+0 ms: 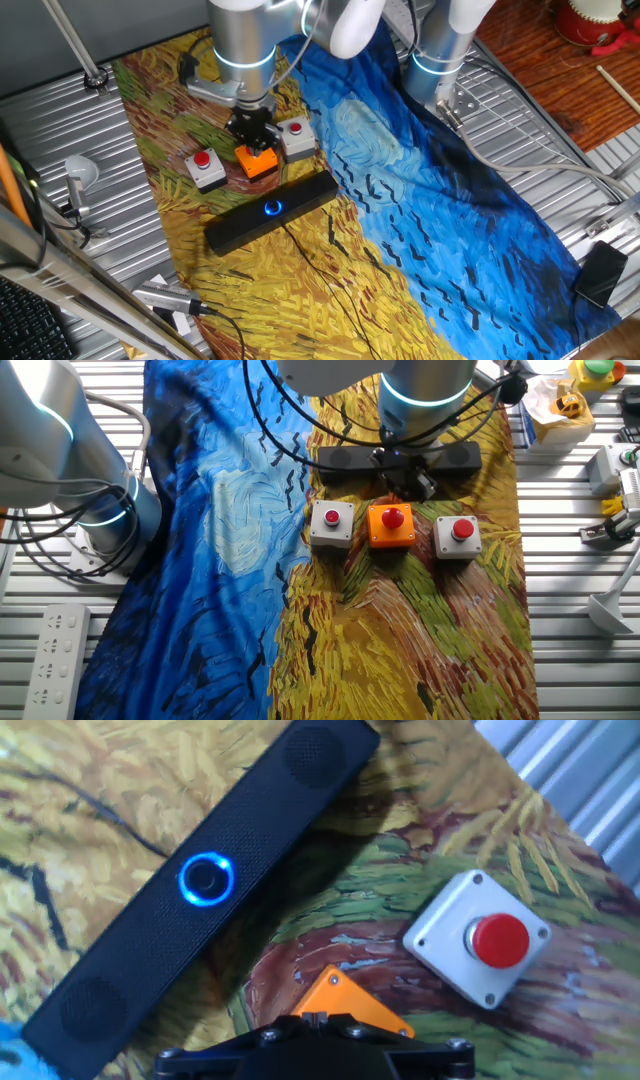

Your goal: Turn the knob to decrease the volume of the speaker

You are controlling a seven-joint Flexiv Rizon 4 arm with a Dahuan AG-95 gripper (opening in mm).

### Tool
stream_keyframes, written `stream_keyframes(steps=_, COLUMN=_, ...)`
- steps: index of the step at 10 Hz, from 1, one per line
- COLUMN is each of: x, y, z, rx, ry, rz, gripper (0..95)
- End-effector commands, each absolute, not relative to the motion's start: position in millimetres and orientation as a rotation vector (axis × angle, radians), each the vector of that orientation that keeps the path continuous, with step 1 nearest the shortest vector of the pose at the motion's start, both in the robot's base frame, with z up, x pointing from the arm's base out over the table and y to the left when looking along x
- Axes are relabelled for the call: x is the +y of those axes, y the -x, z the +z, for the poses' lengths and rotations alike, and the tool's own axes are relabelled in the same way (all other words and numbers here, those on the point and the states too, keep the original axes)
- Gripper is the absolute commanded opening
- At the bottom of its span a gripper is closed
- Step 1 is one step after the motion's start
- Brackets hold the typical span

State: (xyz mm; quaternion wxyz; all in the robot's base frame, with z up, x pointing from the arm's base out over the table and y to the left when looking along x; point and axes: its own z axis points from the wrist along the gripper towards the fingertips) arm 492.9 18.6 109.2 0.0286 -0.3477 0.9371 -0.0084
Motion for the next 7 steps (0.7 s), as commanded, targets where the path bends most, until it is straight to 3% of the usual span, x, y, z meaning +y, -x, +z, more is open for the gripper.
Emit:
stream_keyframes(steps=1, x=7, y=-486, z=113, rx=2.914, ry=1.044, rz=-0.068, gripper=0.0)
stream_keyframes(steps=7, x=-85, y=-482, z=113, rx=2.823, ry=1.251, rz=-0.045, gripper=0.0)
